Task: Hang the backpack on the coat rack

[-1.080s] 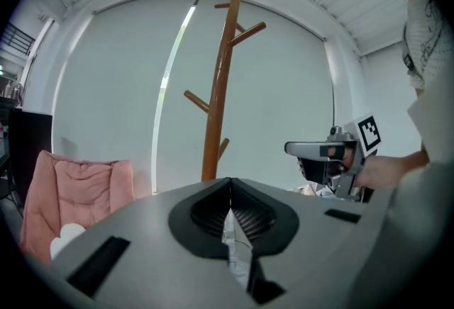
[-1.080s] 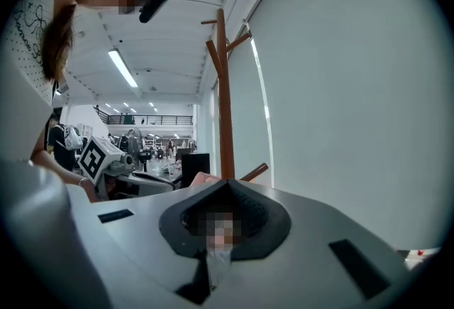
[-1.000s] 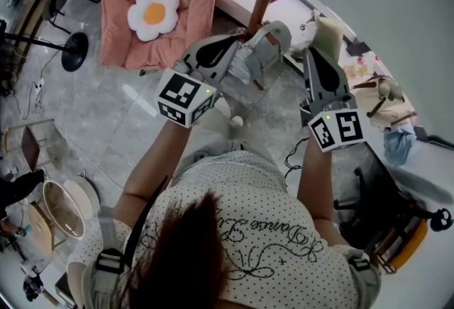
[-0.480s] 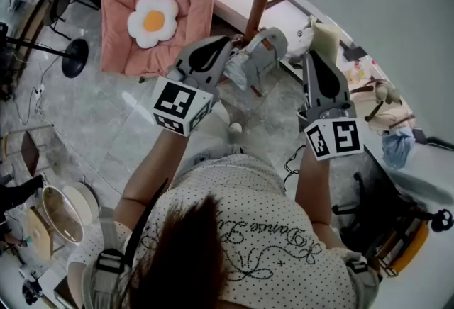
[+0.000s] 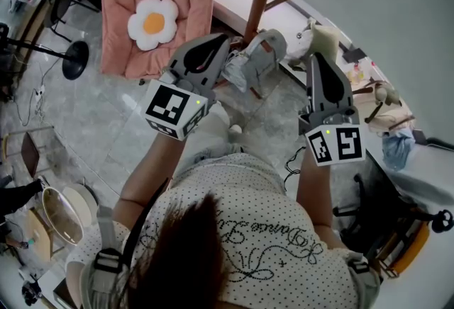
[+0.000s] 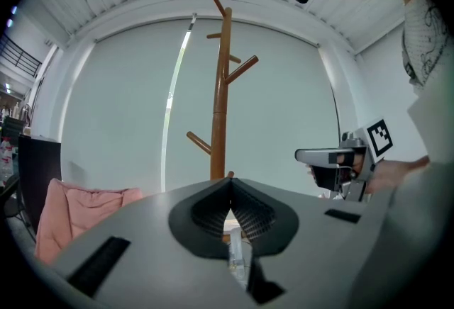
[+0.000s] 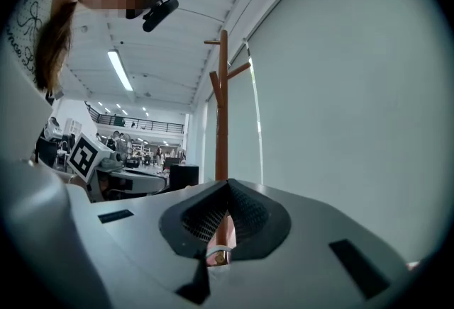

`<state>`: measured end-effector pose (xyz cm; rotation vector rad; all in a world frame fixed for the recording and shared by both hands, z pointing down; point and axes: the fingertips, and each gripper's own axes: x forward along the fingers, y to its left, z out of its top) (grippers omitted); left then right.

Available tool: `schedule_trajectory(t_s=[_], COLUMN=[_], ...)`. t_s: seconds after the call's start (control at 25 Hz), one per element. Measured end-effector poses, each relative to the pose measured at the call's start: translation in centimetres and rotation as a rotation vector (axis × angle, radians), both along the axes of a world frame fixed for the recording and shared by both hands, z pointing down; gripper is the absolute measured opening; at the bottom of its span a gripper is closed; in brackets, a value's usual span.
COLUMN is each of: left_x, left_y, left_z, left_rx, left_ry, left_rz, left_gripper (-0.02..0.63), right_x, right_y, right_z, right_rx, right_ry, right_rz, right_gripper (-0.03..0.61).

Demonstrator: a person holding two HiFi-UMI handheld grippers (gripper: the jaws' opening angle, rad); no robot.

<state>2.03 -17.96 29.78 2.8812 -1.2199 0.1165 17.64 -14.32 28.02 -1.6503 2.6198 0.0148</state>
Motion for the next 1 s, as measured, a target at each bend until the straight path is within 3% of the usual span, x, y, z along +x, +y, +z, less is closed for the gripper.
schedule_trajectory(t_s=[0.44,1.0], left_x=[-0.4,-1.4], left_y=[-0.2,-0.2], left_z=[0.4,0.3], left_rx=[0.007,0.001], left_ry=[-0.038,-0.026], left_rz=[-0.015,-0.035], left_gripper=[0.003,0.003], right_x=[0.0,-0.6], right_y=[0.2,0.3], right_z=[-0.5,-0.5], right_rx=[0.014,0.005], right_ry=[-0.039,-0.039], right_rz=[-0.021,-0.031], right_gripper=[0.014,0.014])
